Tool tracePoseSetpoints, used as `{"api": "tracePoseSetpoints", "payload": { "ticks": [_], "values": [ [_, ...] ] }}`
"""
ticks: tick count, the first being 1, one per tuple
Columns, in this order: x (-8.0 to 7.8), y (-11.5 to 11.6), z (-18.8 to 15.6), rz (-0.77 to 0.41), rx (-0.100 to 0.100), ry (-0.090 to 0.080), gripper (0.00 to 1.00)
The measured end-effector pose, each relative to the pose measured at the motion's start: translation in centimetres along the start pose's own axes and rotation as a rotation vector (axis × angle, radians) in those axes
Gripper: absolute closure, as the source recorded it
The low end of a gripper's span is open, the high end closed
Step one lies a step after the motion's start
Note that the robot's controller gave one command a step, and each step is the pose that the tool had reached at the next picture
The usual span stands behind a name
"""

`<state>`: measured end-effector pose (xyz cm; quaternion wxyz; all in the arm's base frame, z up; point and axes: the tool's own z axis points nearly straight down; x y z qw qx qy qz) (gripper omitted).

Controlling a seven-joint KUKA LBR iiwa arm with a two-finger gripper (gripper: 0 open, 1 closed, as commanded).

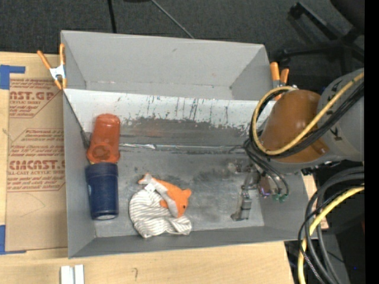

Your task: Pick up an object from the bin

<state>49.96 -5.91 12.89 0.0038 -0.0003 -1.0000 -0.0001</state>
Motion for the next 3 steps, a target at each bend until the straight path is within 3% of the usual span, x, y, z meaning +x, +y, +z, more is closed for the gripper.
{"api": "tracePoseSetpoints", "payload": {
  "ticks": [1,2,3],
  "values": [
    [-0.2,0.0,-0.4,-0.001,0.001,-0.008,0.00],
    [-2.1,6.2,2.8,-0.078,0.001,-0.010,0.00],
    [-2.3,10.8,1.8,0.051,-0.001,-0.008,0.00]
  ]
}}
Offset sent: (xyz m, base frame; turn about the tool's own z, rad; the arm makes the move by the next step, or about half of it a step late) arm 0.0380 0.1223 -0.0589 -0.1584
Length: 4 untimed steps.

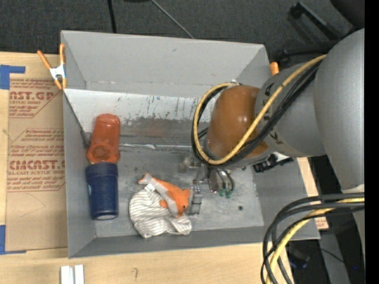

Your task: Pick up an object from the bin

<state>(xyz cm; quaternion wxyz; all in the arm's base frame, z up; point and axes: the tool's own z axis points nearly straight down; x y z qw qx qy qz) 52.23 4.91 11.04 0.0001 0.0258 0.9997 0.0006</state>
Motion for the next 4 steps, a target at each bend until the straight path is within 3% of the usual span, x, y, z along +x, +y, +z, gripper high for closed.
{"api": "tracePoseSetpoints", "payload": {
  "ticks": [1,2,3,4],
  "values": [
    [-0.6,2.1,1.0,-0.106,0.001,0.000,0.00],
    [2.7,5.1,4.2,-0.031,0.000,0.002,0.00],
    [1.2,4.5,4.0,-0.190,0.001,0.001,1.00],
    [1.2,4.5,4.0,-0.190,0.001,0.001,1.00]
  ]
}}
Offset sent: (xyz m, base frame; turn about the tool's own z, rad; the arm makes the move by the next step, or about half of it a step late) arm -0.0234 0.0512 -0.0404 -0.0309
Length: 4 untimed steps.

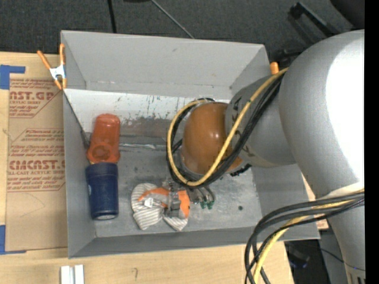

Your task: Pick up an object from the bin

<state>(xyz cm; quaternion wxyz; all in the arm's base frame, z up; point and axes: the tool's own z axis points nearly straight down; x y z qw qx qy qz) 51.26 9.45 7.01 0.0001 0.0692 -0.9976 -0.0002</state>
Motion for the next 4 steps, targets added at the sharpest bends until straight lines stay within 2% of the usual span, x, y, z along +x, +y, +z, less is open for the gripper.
{"api": "tracePoseSetpoints", "payload": {
  "ticks": [1,2,4],
  "values": [
    [0.1,0.0,-0.3,0.000,0.000,0.002,1.00],
    [0.3,0.0,-2.4,0.000,0.000,0.011,1.00],
    [0.0,0.0,-6.0,0.000,0.000,-0.003,1.00]
  ]
}}
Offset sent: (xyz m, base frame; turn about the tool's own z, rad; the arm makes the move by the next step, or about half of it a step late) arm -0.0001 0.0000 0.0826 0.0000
